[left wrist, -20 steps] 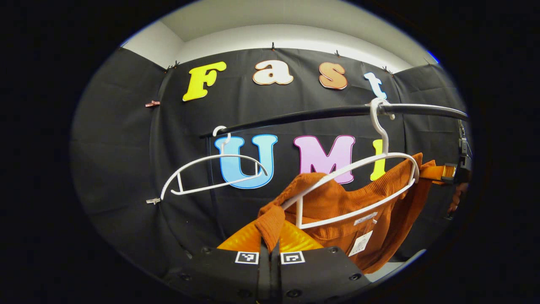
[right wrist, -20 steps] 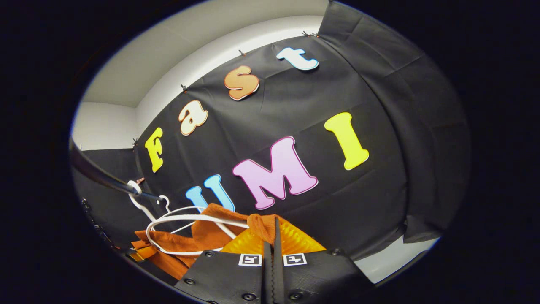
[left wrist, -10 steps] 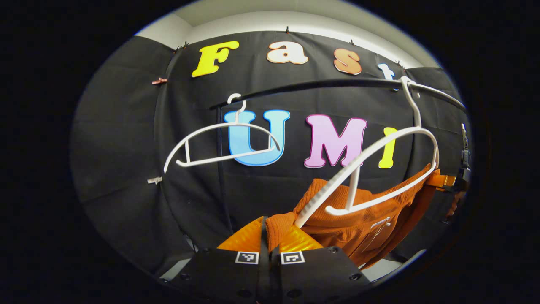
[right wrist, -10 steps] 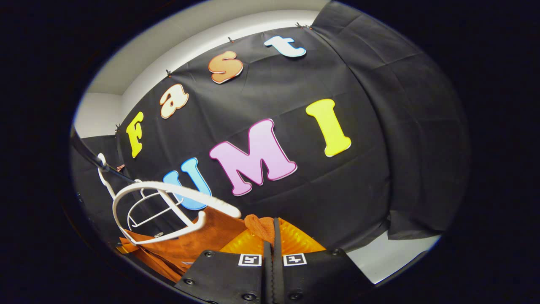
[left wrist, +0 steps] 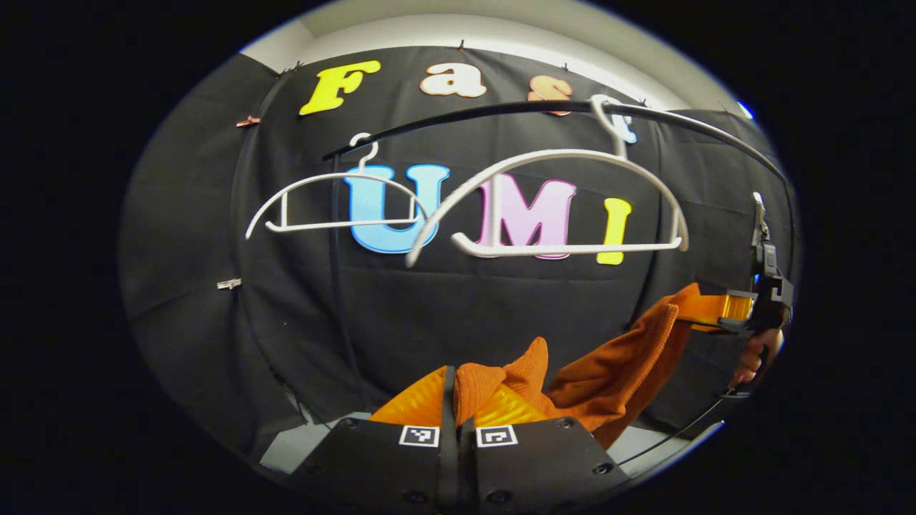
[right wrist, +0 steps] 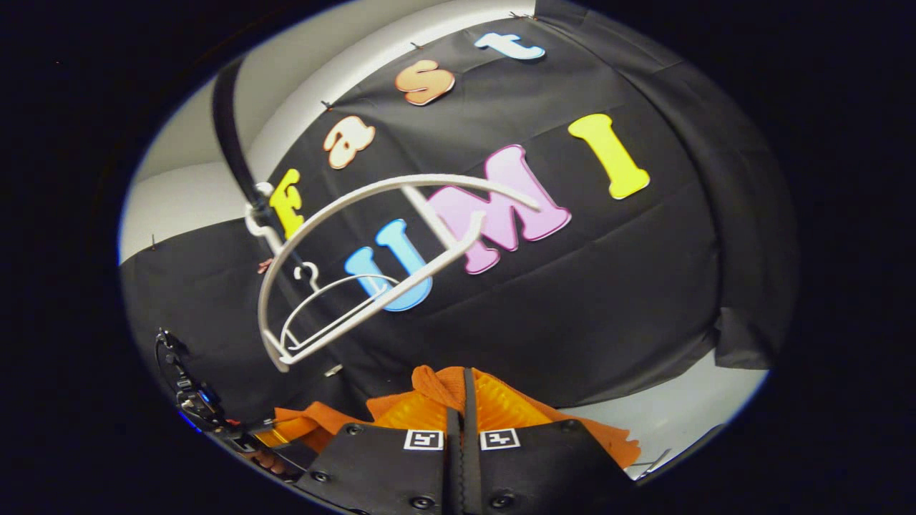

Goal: Grasp the clothes on the hanger with both hands and then place them into the laundry hamper below.

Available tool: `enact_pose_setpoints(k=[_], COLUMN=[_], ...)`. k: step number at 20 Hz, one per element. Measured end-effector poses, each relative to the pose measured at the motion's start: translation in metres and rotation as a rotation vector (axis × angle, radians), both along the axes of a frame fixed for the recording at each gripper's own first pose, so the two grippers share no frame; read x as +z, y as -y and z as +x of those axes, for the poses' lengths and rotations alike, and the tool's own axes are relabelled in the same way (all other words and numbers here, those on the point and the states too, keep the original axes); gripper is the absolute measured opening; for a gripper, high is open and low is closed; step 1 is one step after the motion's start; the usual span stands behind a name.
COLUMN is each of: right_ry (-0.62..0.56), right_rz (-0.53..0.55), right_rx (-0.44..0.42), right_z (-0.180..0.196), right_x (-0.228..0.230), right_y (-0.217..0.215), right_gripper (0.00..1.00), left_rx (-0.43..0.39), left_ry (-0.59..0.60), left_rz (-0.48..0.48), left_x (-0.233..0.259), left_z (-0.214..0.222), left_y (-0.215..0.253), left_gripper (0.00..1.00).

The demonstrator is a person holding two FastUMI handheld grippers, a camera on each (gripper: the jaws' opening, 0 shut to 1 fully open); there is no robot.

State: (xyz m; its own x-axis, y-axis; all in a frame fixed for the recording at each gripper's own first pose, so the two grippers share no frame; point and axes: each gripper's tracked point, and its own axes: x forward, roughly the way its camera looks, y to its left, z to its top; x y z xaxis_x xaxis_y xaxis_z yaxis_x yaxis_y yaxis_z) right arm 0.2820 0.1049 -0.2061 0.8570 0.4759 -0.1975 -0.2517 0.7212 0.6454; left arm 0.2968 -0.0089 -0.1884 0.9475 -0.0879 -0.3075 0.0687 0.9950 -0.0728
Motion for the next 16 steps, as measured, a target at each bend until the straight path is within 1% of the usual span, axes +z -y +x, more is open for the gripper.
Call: enact_pose_setpoints(k=[3, 4, 7, 11, 16], right_ry=[0.041, 0.052, 0.061, 0.003, -0.12], right_rz=[0.036, 0.035, -0.023, -0.124, -0.26], right_rx=[0.061, 0.076, 0.115, 0.139, 0.152], right_z=[-0.016, -0.02, -0.031, -0.044, -0.058], right_x=[0.032, 0.036, 0.029, -0.02, -0.105], right_y=[-0.027, -0.033, -0.044, -0.043, -0.033], right_gripper=[0.04, 0.04, 0.04, 0.04, 0.04], left_rx=[-0.053, -0.065, -0.086, -0.104, -0.125], left_ry=[0.04, 0.047, 0.032, -0.04, -0.172], left_rz=[-0.034, -0.047, -0.057, -0.04, -0.028], left_x=[0.027, 0.033, 0.03, -0.023, -0.109], left_z=[-0.004, -0.005, -0.005, -0.009, -0.017], left_y=[0.028, 0.035, 0.048, 0.061, 0.072], left_gripper=[0.05, 0.05, 0.05, 0.05, 0.04])
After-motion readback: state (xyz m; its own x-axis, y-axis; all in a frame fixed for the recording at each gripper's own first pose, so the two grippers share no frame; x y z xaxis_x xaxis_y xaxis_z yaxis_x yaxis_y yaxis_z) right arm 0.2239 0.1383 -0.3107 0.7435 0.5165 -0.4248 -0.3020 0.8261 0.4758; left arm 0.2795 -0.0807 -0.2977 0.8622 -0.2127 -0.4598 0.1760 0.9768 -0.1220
